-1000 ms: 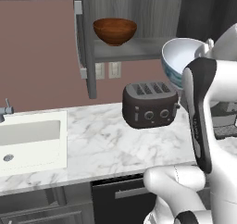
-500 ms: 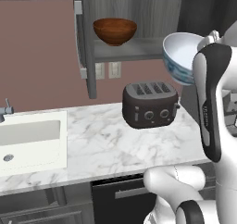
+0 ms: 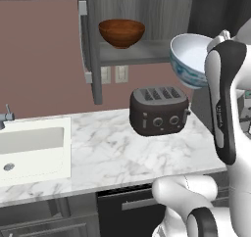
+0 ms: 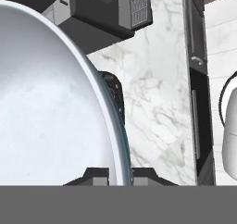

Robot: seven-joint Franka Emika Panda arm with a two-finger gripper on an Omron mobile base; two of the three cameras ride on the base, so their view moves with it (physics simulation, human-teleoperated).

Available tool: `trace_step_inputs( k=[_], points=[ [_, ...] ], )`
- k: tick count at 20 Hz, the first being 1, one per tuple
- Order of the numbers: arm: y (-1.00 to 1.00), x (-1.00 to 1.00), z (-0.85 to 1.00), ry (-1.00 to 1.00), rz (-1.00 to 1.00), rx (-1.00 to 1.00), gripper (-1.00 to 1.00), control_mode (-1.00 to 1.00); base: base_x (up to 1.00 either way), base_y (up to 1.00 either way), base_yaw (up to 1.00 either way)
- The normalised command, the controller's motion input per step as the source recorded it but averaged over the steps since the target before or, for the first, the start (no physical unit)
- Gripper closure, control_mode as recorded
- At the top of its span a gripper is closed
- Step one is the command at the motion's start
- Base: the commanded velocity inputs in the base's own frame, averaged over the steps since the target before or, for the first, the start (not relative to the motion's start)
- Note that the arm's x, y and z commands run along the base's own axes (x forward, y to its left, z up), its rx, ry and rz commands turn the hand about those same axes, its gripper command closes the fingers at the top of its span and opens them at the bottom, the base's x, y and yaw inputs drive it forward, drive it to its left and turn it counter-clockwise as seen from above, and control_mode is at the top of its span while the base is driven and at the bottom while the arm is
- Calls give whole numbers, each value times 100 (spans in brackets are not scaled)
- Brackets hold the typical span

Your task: Open the cabinet. Pick the bowls from the counter and place them in the cabinet. Then close the cabinet.

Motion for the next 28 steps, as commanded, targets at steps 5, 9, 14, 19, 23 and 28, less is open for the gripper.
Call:
trace_step_inputs(
  k=[5, 9, 14, 19, 23, 28],
  points=[
    [-22, 7, 0, 0, 0, 0, 100, -100, 0, 0, 0],
    [-9, 11, 0, -4, 0, 0, 100, -100, 0, 0, 0],
    [0, 16, 2, -6, 0, 0, 100, -100, 0, 0, 0],
    [0, 22, 2, -7, 0, 0, 100, -100, 0, 0, 0],
    [-14, 7, 0, -3, 0, 0, 100, -100, 0, 0, 0],
    [-11, 23, 0, 0, 0, 0, 100, -100, 0, 0, 0]
  ],
)
